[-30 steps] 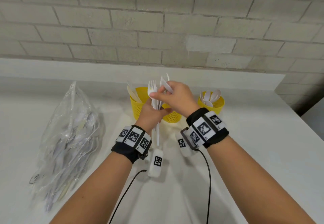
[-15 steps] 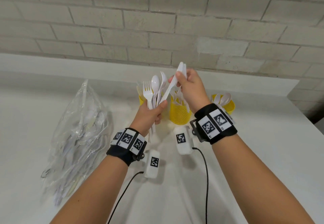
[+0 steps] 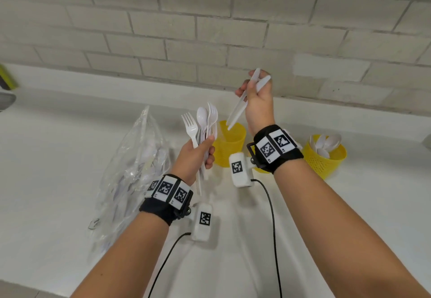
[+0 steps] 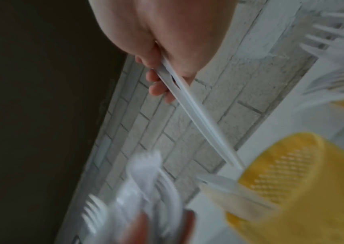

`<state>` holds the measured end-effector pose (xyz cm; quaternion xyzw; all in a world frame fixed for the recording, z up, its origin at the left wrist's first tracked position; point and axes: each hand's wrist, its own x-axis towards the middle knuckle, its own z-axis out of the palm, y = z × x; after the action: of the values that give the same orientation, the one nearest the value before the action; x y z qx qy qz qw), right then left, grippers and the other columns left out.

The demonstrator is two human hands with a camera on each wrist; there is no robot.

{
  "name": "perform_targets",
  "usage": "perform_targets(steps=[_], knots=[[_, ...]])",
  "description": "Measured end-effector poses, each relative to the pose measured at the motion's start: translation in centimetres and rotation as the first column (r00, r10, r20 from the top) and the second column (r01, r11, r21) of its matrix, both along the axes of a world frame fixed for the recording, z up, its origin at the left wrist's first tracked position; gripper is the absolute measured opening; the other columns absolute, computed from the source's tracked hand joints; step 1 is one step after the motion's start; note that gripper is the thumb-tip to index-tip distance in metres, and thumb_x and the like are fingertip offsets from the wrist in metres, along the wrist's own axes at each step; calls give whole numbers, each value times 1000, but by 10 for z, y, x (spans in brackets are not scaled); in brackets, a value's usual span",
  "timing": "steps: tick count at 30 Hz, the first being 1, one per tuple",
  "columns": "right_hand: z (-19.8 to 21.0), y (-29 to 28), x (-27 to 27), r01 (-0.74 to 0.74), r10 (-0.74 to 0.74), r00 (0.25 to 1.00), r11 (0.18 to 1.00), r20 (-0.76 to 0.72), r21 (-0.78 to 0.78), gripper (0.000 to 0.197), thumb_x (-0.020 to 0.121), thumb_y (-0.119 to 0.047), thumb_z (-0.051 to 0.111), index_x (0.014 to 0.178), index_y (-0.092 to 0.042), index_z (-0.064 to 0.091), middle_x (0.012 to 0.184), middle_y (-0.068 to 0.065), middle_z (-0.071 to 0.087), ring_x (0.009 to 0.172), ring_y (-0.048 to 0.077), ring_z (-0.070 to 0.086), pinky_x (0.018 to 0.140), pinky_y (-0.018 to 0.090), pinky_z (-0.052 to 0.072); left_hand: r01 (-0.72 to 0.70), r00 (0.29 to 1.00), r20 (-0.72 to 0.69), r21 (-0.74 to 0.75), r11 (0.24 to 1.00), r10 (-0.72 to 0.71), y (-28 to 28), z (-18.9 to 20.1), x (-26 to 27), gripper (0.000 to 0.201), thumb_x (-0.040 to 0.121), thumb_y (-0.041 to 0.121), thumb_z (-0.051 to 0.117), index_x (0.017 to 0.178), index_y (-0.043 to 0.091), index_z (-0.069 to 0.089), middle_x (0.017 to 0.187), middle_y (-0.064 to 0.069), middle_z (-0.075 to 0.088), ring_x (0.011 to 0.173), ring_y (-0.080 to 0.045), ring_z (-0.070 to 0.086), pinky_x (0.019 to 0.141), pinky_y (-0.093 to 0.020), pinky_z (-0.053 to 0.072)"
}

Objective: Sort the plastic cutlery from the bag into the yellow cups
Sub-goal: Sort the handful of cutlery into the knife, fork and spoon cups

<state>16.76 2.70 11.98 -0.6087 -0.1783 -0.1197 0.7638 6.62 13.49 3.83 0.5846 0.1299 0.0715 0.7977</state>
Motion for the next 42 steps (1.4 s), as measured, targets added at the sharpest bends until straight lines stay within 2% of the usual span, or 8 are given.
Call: perform_targets(steps=[7, 10, 15, 18, 20, 31, 38, 42], knots=[[-58, 2, 4, -114, 28, 986, 841, -167, -529, 31, 92, -20, 57, 122, -16, 54, 109, 5, 60, 103, 17, 55, 91, 27, 42, 46, 998, 34, -4, 999, -46, 4, 5, -4, 7, 95, 11, 52, 93, 4, 54, 64, -4, 54, 51, -16, 49, 49, -23, 43], [-49, -4, -8, 40, -57, 998, 889, -22, -456, 37, 92, -27, 58, 126, -13, 55, 129, 3, 55, 114, 10, 52, 97, 19, 39, 79, 995, 55, 15, 997, -79, 0, 7, -4, 11, 96, 9, 51, 88, 5, 56, 67, -5, 59, 53, -15, 55, 52, -23, 48], [-33, -11, -39, -50, -5, 993, 895, -121, -443, 34, 87, -42, 61, 103, -12, 66, 95, 11, 68, 83, 16, 62, 80, 25, 49, 141, 984, 109, -3, 990, -140, -16, 12, -1, 12, 97, 9, 49, 93, 4, 58, 69, -6, 61, 55, -14, 58, 55, -24, 51], [-31, -27, -50, -243, 130, 955, 858, -266, -452, 35, 89, -40, 59, 70, -10, 59, 53, 9, 54, 47, 17, 52, 54, 25, 47, 199, 971, 137, -17, 980, -195, -27, 17, 1, 14, 98, 8, 47, 93, 3, 59, 69, -5, 62, 56, -14, 59, 56, -23, 52], [-32, -37, -49, -268, 149, 940, 880, -307, -392, 31, 92, -32, 58, 75, -6, 62, 47, 5, 49, 40, 11, 47, 50, 23, 44, 216, 966, 151, -22, 976, -210, -34, 20, 1, 13, 98, 8, 47, 98, 3, 59, 71, -6, 63, 57, -14, 61, 57, -23, 53], [-17, -77, -41, -57, 37, 947, 997, -319, -53, 16, 101, -15, 38, 101, -9, 52, 81, 6, 60, 64, 17, 64, 60, 25, 55, 214, 973, 109, -112, 970, -203, -65, 14, 15, 25, 96, 4, 46, 121, 4, 50, 88, -15, 73, 81, -29, 70, 80, -40, 56], [-9, -89, -35, -3, 15, 979, 998, -201, 62, 18, 96, -2, 43, 96, -17, 54, 70, 1, 46, 50, 11, 48, 52, 24, 45, 86, 996, 0, 82, 993, -86, -72, 9, 24, 17, 98, 15, 46, 112, 15, 55, 72, -5, 60, 61, -19, 62, 54, -25, 51], [-8, -82, -42, -12, -20, 979, 988, -204, -152, 15, 87, -11, 62, 101, -15, 61, 80, -9, 58, 61, 5, 49, 55, 16, 42, 33, 999, 35, 168, 985, -39, -77, 9, 28, 9, 97, 18, 50, 102, 13, 56, 62, -2, 46, 48, -13, 44, 45, -25, 38]])
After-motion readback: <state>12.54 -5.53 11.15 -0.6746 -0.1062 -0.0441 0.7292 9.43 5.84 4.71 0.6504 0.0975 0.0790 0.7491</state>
